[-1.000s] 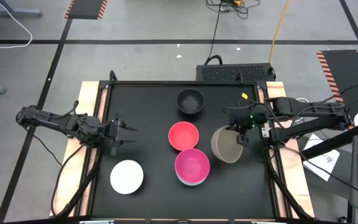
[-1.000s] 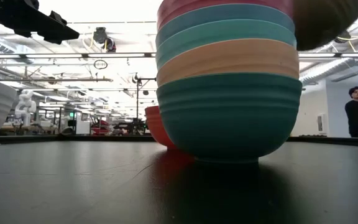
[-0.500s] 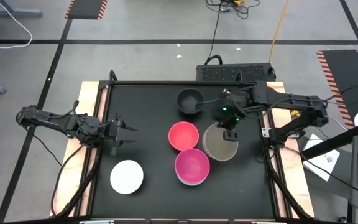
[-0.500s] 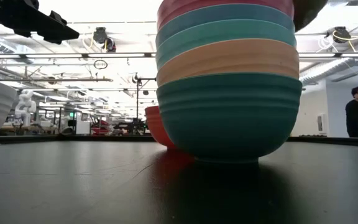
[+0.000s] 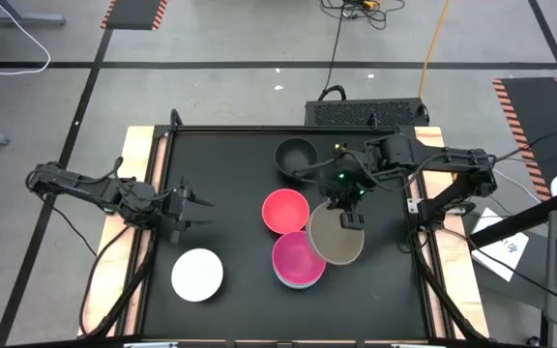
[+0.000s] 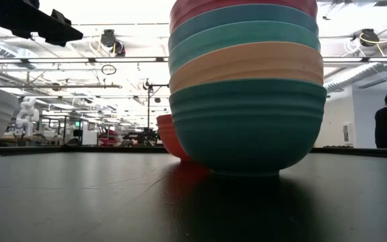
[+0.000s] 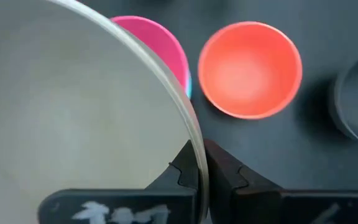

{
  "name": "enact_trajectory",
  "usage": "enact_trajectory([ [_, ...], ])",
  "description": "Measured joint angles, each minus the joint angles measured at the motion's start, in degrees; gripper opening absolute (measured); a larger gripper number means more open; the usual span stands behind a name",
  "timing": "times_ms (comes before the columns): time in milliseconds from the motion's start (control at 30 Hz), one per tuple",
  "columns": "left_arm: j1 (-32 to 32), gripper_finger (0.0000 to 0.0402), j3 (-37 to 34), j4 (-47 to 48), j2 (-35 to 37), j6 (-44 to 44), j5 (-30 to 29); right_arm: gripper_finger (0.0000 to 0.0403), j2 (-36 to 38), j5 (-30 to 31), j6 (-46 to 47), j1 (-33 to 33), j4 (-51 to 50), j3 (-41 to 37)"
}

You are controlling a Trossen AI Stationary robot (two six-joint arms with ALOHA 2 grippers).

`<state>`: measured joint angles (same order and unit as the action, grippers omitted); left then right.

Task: Nest bowls inside each other
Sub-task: Stack the gray bowl on top of the pink bowl

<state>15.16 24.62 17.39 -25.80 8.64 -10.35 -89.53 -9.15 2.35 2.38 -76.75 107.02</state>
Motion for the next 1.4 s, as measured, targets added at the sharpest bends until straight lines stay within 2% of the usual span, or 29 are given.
enact_trajectory([
  [367, -0.02, 0.0218, 0.00, -0.07, 0.00, 0.07, -0.18, 0.0000, -9.16, -4.10, -1.38, 0.65, -0.78, 4.41],
  [533, 0.00, 0.0218, 0.00, -0.07, 0.00, 0.07, -0.18, 0.0000, -13.43, -4.84, -2.04, 0.37, -4.92, 9.12],
  [833, 0.00, 0.0218, 0.00, -0.11, 0.00, 0.07, -0.18, 0.0000, -19.94, -7.79, -3.44, 0.34, -6.27, 16.33],
  [1033, 0.00, 0.0218, 0.00, -0.11, 0.00, 0.07, -0.18, 0.0000, -22.24, -10.41, -4.13, 0.10, -6.09, 16.40],
  [1300, 0.00, 0.0218, 0.00, -0.11, 0.00, 0.07, -0.18, 0.0000, -23.16, -9.74, -5.24, 0.10, 1.64, 16.00],
  [1400, 0.00, 0.0218, 0.00, -0.13, 0.00, 0.07, -0.16, 0.0000, -23.52, -10.45, -5.78, -0.02, 1.71, 15.87],
])
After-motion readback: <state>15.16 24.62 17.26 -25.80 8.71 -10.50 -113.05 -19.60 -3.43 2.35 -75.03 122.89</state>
